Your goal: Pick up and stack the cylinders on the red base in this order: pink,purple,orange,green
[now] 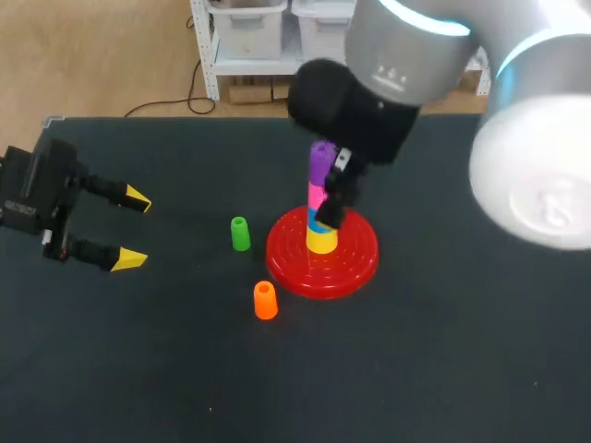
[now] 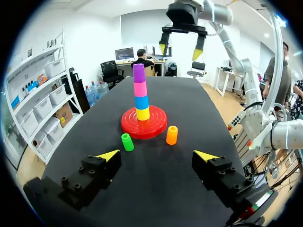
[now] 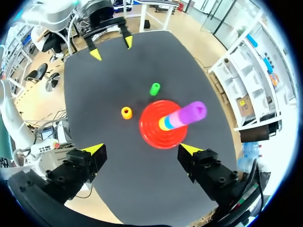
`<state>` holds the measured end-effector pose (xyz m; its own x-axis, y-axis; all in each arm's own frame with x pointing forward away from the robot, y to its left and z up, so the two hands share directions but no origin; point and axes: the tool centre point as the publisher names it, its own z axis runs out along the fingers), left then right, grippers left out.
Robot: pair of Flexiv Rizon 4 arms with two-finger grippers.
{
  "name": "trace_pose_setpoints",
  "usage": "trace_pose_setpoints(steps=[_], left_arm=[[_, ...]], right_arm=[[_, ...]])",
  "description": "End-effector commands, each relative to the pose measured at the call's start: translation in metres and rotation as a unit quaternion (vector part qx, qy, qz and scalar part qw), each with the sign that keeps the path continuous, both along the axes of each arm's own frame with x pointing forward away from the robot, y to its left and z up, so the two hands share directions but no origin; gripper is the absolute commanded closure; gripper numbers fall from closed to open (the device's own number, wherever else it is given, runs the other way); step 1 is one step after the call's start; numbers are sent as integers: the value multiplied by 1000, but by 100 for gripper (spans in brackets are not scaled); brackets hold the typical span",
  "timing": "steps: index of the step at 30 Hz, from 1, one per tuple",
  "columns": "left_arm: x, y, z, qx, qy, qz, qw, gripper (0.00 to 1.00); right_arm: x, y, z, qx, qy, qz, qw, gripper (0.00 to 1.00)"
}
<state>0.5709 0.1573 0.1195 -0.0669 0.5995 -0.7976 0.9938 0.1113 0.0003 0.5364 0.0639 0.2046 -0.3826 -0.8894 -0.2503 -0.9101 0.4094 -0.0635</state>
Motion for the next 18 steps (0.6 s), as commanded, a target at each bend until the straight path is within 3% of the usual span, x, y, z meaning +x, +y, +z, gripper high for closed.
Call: trace_pose_setpoints(steps=[1, 18], left_arm=[[-1, 0, -1, -2, -2, 1, 1000, 0], [-1, 0, -1, -2, -2, 1, 1000, 0]], right_arm=[[-8, 17, -9, -6, 0, 5, 1000, 0], [-13, 59, -52, -16, 43, 20, 999, 0]])
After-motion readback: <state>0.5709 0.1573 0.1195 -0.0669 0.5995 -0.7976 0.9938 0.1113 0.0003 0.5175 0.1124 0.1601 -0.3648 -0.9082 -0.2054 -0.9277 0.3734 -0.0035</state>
